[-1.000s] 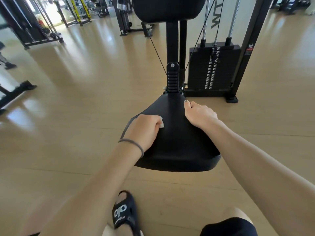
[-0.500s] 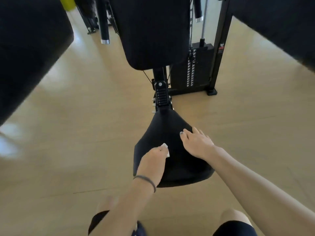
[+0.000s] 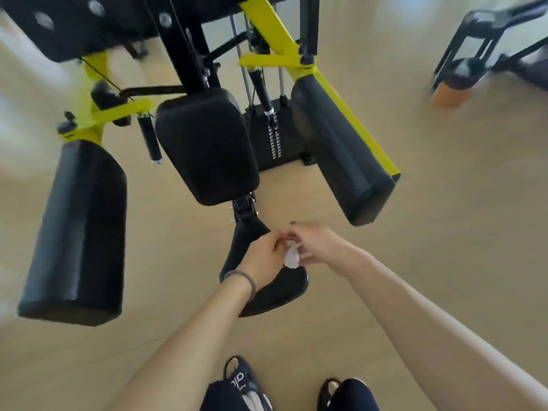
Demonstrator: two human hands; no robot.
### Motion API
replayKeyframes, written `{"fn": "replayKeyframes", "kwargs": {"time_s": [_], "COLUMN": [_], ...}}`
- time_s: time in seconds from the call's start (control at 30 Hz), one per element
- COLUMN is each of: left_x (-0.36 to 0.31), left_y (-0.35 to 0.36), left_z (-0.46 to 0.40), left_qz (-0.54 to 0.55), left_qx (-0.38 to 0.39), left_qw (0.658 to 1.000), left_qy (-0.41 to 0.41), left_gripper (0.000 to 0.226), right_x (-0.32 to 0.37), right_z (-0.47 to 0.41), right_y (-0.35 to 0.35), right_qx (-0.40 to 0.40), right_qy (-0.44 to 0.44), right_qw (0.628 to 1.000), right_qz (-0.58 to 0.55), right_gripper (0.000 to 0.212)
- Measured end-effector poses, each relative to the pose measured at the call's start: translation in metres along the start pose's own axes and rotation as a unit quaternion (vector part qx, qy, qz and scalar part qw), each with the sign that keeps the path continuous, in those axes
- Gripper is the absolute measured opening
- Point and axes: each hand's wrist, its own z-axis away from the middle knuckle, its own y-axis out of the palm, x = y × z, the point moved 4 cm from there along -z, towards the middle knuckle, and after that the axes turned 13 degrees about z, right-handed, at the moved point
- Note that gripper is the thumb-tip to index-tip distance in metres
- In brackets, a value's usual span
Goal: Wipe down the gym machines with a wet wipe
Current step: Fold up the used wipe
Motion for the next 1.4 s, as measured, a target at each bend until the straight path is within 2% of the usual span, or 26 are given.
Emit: {"fn": "replayKeyframes", "kwargs": {"time_s": [0.1, 0.23, 0.37, 0.5, 0.63, 0.93, 0.97, 1.1, 1.27, 1.4], "left_x": [-0.074, -0.16, -0.222, -0.274, -0.317, -0.375, -0.383, -0.414, -0.451, -0.478], "left_y": [-0.001, 0.01, 0.048, 0.093, 0.134, 0.192, 0.197, 0.215, 0.244, 0.276], "left_z": [0.011, 0.019, 0.024, 0.022, 0.007, -0.074, -0.089, -0.148, -0.21, -0.248], "left_qz": [0.05, 0.099, 0.132, 0.076, 0.012, -0.092, -0.091, -0.083, -0.047, 0.026], "left_qx": [0.018, 0.006, 0.076, 0.128, 0.128, 0.196, 0.203, 0.23, 0.259, 0.288], "left_qw": [0.998, 0.994, 0.988, 0.987, 0.986, 0.965, 0.963, 0.957, 0.957, 0.955], "left_qy": [0.016, 0.037, 0.04, 0.064, 0.107, 0.149, 0.154, 0.154, 0.121, 0.063], "left_gripper": [0.021, 0.018, 0.03, 0.027, 0.019, 0.005, 0.003, 0.02, 0.008, 0.007], "right_x": [0.03, 0.043, 0.025, 0.001, -0.009, -0.024, -0.024, -0.021, -0.024, -0.03], "right_z": [0.044, 0.1, 0.151, 0.187, 0.212, 0.17, 0.161, 0.133, 0.111, 0.095], "right_y": [-0.049, -0.111, -0.168, -0.22, -0.262, -0.357, -0.37, -0.427, -0.494, -0.55], "right_qx": [-0.051, -0.115, -0.173, -0.221, -0.199, -0.26, -0.268, -0.302, -0.358, -0.36], "right_qy": [-0.006, -0.044, -0.05, -0.069, -0.121, -0.057, -0.052, -0.038, -0.041, -0.052], "right_qw": [0.995, 0.981, 0.969, 0.949, 0.944, 0.958, 0.956, 0.939, 0.906, 0.896], "right_qz": [-0.09, -0.148, -0.171, -0.213, -0.233, -0.106, -0.109, -0.159, -0.222, -0.257], "right_gripper": [0.028, 0.026, 0.022, 0.018, 0.021, 0.038, 0.04, 0.042, 0.028, 0.025]}}
